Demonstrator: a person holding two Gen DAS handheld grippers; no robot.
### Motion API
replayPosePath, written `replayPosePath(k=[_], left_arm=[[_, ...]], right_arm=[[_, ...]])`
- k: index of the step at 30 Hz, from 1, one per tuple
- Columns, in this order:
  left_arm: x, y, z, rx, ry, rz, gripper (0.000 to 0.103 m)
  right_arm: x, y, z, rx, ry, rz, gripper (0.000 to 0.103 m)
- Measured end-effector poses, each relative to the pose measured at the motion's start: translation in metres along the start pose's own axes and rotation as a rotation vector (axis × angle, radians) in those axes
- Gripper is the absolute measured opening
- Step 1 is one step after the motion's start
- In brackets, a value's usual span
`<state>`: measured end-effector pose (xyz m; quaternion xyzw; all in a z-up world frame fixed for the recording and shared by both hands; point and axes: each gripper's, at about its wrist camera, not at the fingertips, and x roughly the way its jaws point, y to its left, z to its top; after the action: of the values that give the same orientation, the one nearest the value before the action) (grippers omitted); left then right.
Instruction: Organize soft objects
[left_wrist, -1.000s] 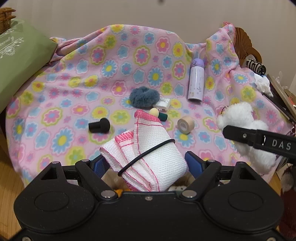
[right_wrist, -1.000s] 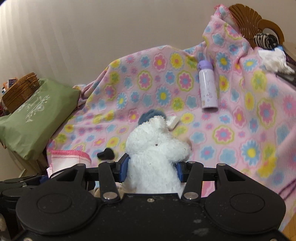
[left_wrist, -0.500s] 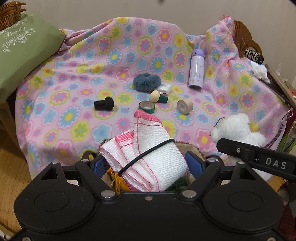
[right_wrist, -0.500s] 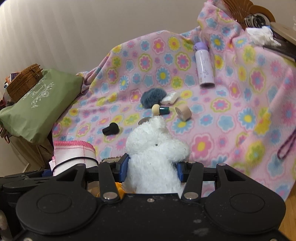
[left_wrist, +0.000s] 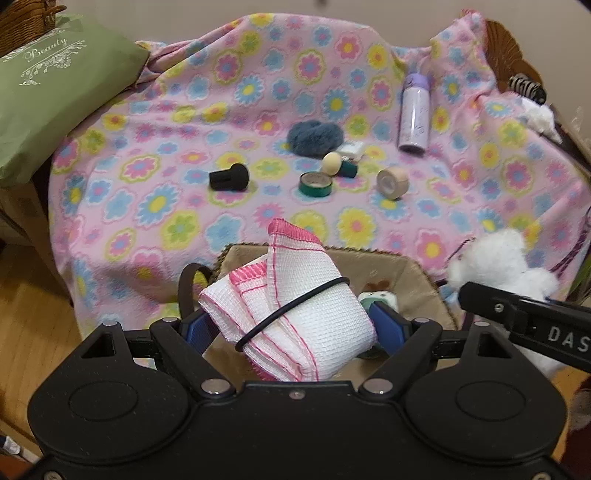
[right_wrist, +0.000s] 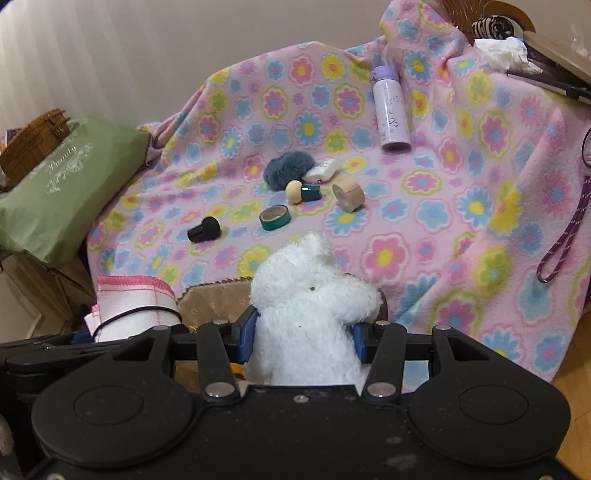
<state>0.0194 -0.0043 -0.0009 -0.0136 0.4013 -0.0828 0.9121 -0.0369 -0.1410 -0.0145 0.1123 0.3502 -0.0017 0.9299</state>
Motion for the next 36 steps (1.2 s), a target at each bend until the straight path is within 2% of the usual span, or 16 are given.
replayPosePath(k=[13,36], left_arm=[[0.008,-0.0037,-0.0098,0.026,0.042,0.006,0.081],[0.0105,0.0001,-0.0107,0.015,0.063,0.03,0.082]], right_arm=[[0.0056,0.007,-0.0045,-0.059,0.043,-0.007,0.048],[0.009,0.0008,-0.004,-0.036,0.077,-0.022,0.048]])
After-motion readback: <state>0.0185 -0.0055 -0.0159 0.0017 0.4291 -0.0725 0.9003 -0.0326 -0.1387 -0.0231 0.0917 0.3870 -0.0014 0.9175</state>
